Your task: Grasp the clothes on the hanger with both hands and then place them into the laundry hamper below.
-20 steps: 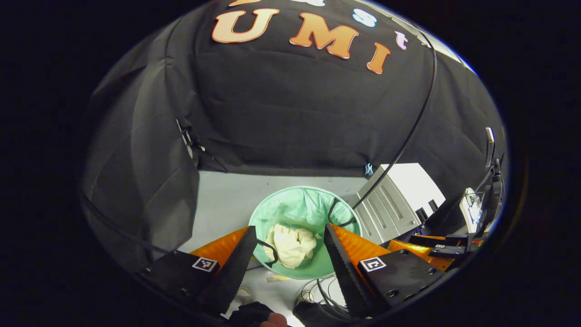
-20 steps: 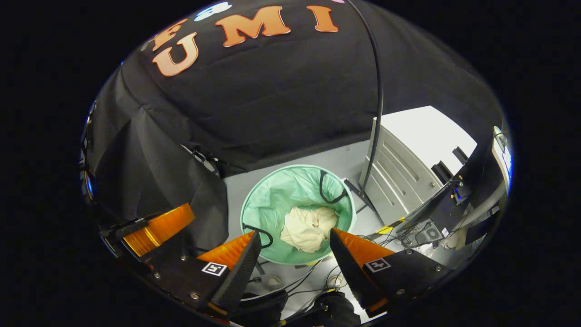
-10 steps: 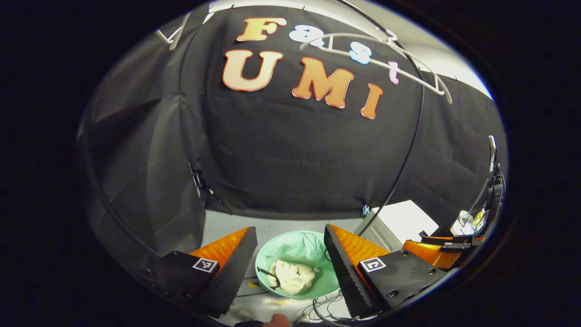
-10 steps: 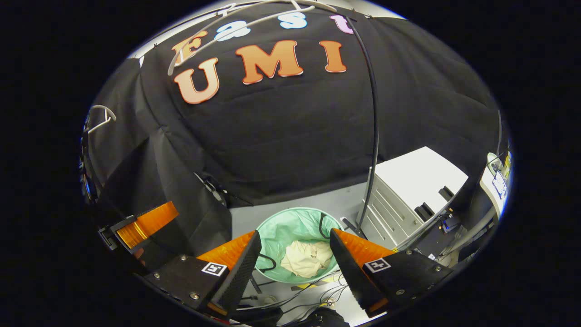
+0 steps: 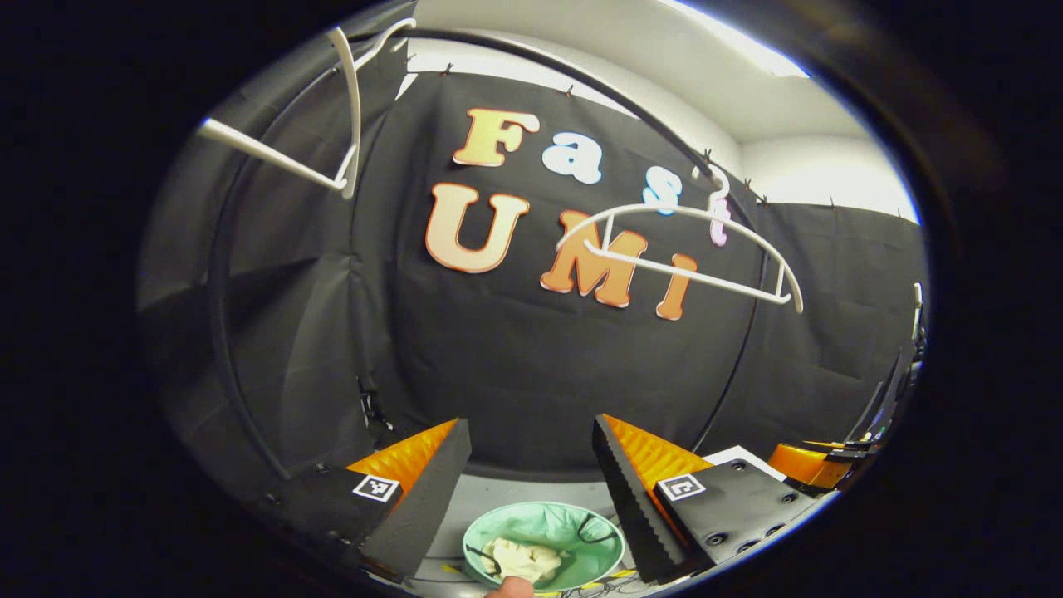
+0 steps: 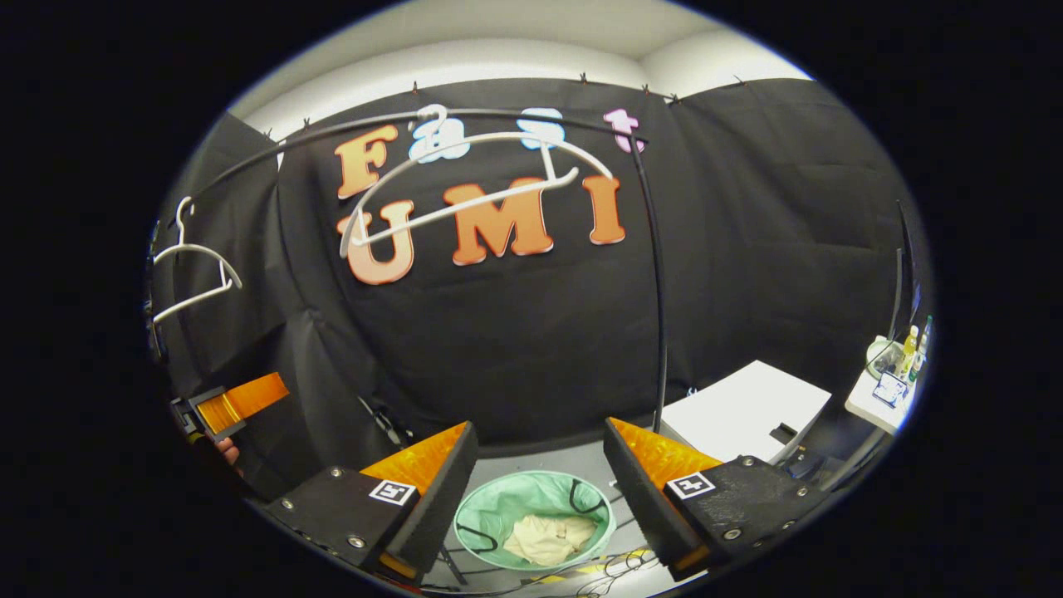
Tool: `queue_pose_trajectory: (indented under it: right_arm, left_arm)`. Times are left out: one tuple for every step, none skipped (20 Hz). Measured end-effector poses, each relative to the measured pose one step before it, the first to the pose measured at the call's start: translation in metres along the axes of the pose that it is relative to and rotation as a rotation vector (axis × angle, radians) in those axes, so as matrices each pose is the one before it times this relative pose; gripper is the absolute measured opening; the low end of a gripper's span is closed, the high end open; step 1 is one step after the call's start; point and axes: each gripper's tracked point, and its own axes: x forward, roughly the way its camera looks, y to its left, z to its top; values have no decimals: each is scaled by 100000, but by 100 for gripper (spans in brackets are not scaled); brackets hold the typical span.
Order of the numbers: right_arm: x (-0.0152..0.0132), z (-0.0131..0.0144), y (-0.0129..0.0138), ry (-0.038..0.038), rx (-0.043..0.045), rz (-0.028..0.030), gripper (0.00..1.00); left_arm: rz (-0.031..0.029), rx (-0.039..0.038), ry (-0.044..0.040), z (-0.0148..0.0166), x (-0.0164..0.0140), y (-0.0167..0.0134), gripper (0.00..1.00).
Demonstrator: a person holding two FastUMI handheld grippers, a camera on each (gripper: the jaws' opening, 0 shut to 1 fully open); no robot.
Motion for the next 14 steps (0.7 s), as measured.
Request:
queue_pose_trajectory:
  right_arm:
    - [-584,1143,-227,-1986,807,68,94]
    - [-536,1375,39,-2170,998,546,94]
    - [-555,1293,-74,-2369,563,314,94]
    - [-347,1322,-160,-2995,65,-125,94]
    - [-510,1473,-358,-2570,-850,-224,94]
    - [-488,1212,-315,-2220,-1063,-430,94]
    - [-418,1095,-268,-1967,-674,-1056,94]
    - [-147,827,-348,-2008,-65,-1149,94]
    - [26,737,-219,-1617,-197,-213,94]
    - [-69,581,-112,-994,-463,-14,94]
    - [-71,552,-152,-850,-329,-332,94]
    - [-9,415,56,-979,-265,147,94]
    - [-77,241,-26,-750,-317,79,94]
    - [-16,278,20,-774,-221,93,94]
  left_arm:
    - [261,638,-2483,1041,-167,79,97]
    - [283,969,-2305,1130,-34,112,97]
    - [689,1110,-2011,897,-94,225,97]
    - [676,651,-1890,916,-276,181,97]
    - [-55,-200,-1396,774,-372,-37,97]
    - [-531,-268,-774,575,-312,-156,100]
    - [-294,-69,-582,469,-188,-137,94]
    - [-182,287,-699,369,-3,-69,94]
    - [-22,389,-1301,564,-236,-48,97]
    - [85,482,-1307,602,-235,21,100]
    - [-374,442,-1442,405,-256,-177,99]
    - [-365,575,-1061,283,-202,-292,98]
    - [-38,681,-718,380,-135,-112,97]
    - [-551,576,-370,162,-4,-143,97]
